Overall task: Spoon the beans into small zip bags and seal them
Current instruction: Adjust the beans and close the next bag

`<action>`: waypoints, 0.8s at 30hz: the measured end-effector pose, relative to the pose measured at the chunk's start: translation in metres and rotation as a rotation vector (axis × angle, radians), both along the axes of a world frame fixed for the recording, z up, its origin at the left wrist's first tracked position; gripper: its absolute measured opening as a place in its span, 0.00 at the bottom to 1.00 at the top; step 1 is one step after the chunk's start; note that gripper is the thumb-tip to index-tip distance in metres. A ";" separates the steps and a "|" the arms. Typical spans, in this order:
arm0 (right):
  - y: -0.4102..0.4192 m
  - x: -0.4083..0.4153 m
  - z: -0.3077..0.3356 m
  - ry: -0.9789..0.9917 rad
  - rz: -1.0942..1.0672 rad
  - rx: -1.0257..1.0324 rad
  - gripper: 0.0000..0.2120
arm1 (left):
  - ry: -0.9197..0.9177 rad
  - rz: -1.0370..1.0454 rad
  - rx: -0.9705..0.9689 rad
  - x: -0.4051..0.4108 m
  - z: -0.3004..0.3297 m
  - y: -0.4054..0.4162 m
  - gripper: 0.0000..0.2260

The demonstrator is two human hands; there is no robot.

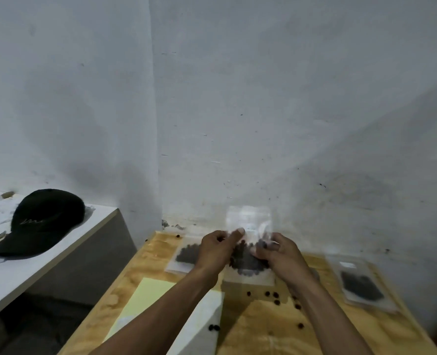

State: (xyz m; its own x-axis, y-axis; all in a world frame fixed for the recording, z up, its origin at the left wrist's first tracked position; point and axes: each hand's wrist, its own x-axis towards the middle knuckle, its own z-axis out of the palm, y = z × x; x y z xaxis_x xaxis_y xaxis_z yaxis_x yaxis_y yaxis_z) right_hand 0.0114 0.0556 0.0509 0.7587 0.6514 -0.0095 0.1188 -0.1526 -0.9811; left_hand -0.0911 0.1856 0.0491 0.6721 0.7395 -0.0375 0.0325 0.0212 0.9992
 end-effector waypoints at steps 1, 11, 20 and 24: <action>-0.010 0.009 -0.001 0.011 -0.091 0.016 0.11 | 0.049 -0.069 -0.005 0.007 -0.002 -0.007 0.14; -0.127 0.068 -0.013 -0.185 -0.521 -0.200 0.30 | 0.067 -0.280 0.017 0.106 -0.013 -0.117 0.13; -0.177 0.127 -0.031 -0.300 -0.483 -0.539 0.24 | 0.394 -0.439 0.378 0.175 -0.028 -0.168 0.13; -0.178 0.139 -0.053 -0.282 -0.423 -0.672 0.17 | 0.515 -0.459 0.491 0.185 -0.041 -0.171 0.08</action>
State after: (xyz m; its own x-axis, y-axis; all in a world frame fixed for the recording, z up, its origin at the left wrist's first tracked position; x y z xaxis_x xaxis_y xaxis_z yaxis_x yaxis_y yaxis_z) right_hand 0.1502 -0.1223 -0.0021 0.9696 0.2352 -0.0669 0.1473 -0.7801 -0.6081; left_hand 0.0944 0.0148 0.0079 0.8965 0.4100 -0.1677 0.3861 -0.5376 0.7496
